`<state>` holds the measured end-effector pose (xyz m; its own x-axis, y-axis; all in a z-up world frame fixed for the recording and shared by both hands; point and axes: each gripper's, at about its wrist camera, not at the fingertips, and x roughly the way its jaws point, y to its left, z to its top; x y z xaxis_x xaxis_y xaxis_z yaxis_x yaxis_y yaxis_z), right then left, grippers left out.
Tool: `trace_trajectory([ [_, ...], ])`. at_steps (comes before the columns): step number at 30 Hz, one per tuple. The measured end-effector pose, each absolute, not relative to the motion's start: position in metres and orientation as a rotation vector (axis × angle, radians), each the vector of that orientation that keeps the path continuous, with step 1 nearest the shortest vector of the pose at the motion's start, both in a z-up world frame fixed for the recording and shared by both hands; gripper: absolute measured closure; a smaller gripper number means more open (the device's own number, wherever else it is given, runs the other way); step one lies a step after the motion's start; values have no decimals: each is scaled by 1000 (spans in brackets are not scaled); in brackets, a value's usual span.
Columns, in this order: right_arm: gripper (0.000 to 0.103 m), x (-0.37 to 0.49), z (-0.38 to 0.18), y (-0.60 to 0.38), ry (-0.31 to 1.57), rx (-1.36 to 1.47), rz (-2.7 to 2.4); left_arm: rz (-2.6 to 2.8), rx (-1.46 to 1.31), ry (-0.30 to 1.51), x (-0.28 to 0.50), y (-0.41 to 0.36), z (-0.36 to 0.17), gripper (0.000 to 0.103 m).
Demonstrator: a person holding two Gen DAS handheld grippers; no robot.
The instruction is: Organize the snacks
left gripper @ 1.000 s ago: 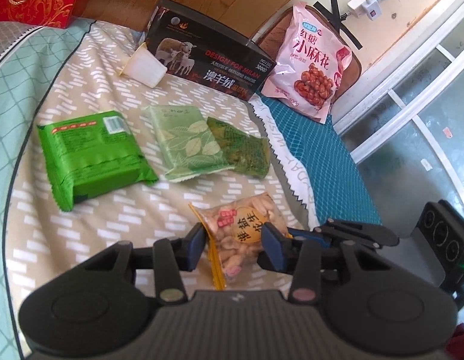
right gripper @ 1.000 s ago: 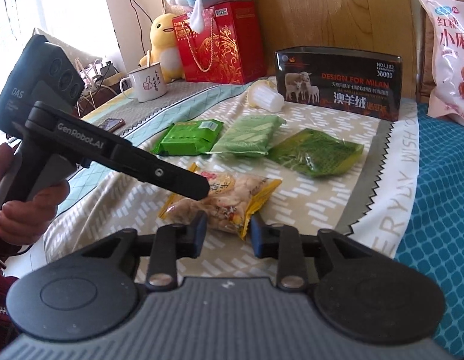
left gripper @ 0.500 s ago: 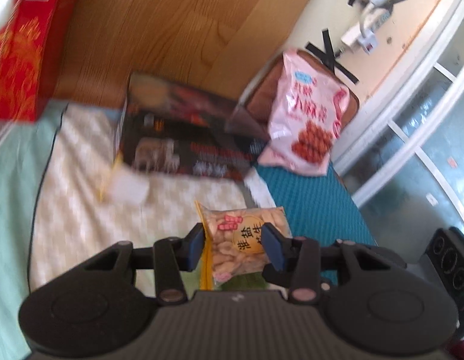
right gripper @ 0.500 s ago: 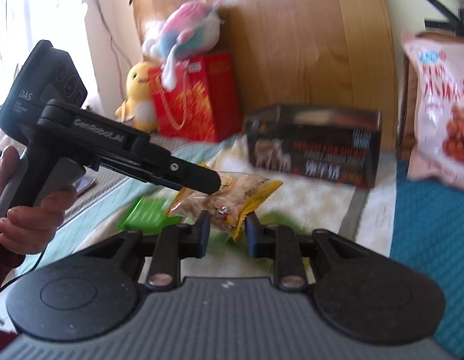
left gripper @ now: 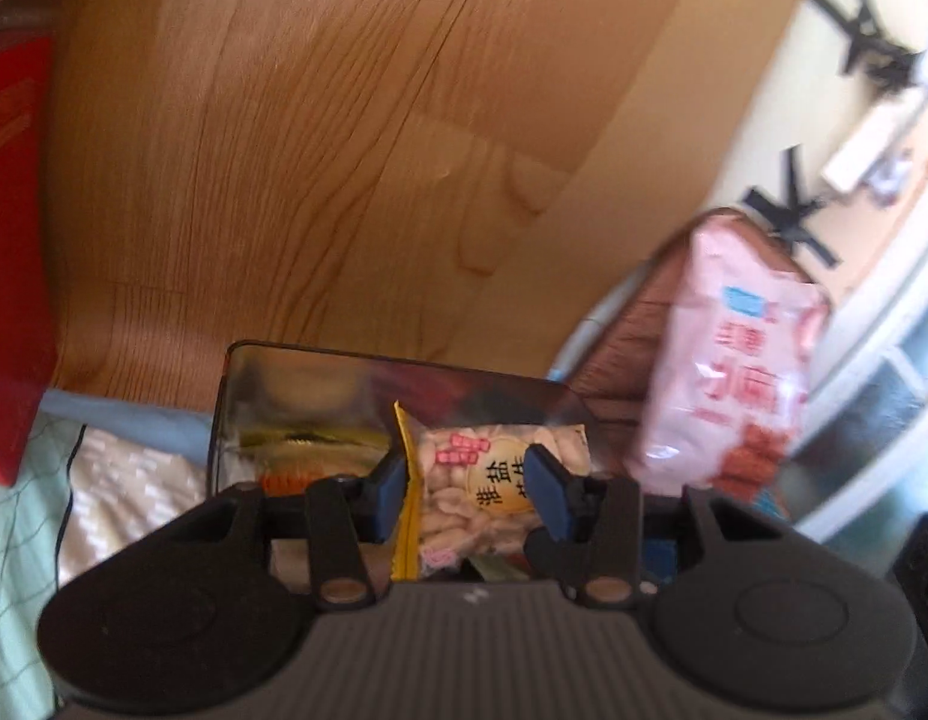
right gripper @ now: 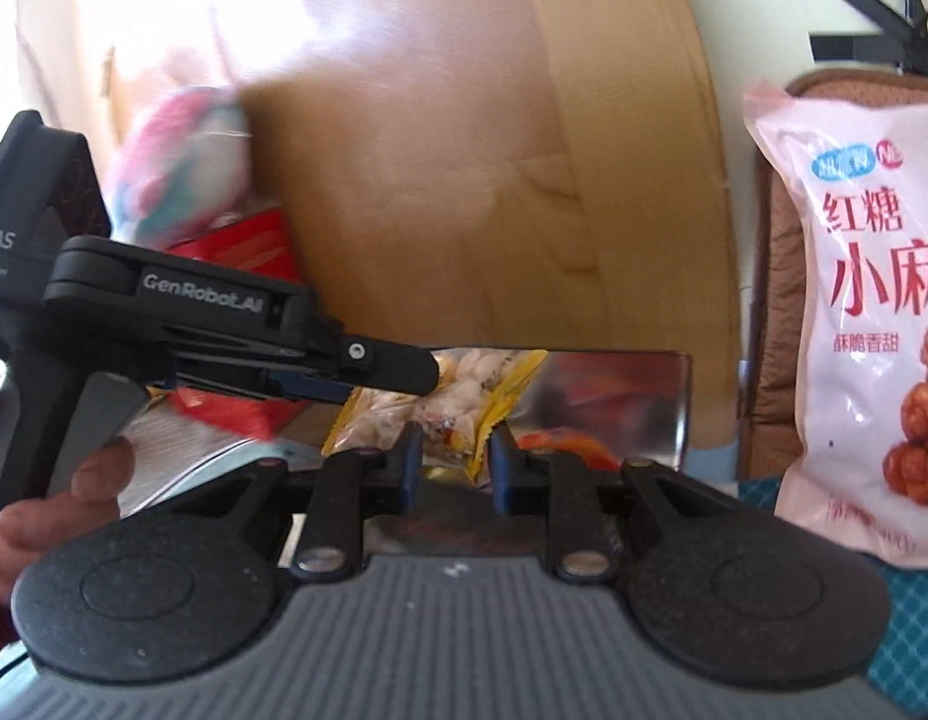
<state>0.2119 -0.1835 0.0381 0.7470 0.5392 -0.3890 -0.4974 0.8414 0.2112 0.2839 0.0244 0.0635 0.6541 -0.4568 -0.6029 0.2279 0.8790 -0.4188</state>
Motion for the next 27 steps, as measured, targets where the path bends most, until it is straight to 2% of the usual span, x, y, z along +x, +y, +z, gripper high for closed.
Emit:
trace_trajectory([
  [4, 69, 217, 28, -178, 443, 43, 498, -323, -264, 770, 290, 7, 51, 54],
  [6, 46, 210, 28, -179, 418, 28, 479, -295, -234, 751, 285, 3, 50, 53],
  [7, 44, 207, 29, -181, 397, 24, 464, -288, -224, 743, 282, 3, 51, 52],
  [14, 44, 165, 37, -205, 346, 75, 419, -246, -154, 688, 232, 1, 67, 50],
  [18, 38, 129, 28, -208, 358, 118, 402, -217, -107, 663, 188, 1, 71, 46],
  [27, 37, 65, 10, -214, 412, 174, 400, -186, -50, 672, 110, -1, 54, 43],
])
